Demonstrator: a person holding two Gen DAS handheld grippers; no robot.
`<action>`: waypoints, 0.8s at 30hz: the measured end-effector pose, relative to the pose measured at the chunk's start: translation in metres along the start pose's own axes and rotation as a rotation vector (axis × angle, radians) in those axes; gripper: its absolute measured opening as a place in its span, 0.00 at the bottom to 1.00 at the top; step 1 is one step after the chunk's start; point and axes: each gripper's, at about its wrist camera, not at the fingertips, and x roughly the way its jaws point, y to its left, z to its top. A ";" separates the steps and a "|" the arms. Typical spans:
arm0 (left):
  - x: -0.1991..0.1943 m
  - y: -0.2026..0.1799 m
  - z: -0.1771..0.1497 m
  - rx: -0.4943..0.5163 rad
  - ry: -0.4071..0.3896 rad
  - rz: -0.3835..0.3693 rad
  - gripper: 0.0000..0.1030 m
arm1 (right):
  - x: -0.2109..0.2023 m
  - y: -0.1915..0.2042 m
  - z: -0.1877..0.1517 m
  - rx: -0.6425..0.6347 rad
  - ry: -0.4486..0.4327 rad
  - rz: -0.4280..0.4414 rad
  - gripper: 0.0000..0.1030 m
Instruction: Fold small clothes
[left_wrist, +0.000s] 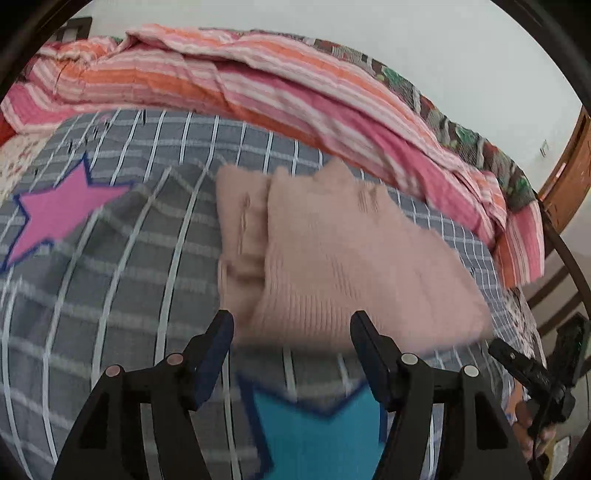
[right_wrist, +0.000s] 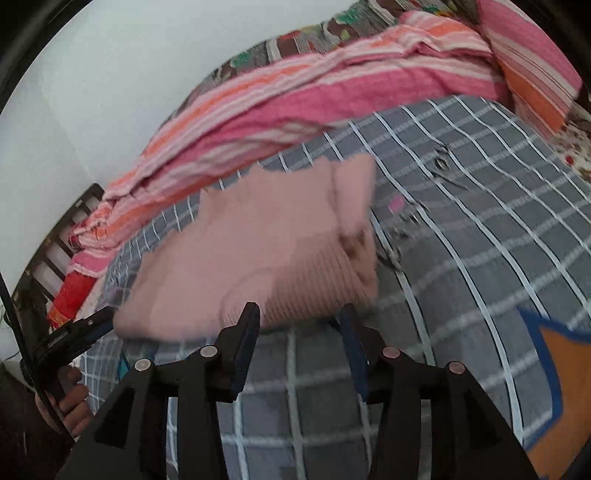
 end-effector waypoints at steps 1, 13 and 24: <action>-0.001 0.003 -0.005 -0.012 0.006 -0.019 0.62 | 0.000 -0.003 -0.004 0.019 0.013 0.010 0.44; 0.036 0.022 -0.009 -0.208 -0.007 -0.186 0.65 | 0.031 -0.014 0.009 0.192 0.016 0.052 0.52; 0.062 0.027 0.014 -0.257 0.015 -0.142 0.11 | 0.060 -0.025 0.032 0.334 0.024 0.037 0.10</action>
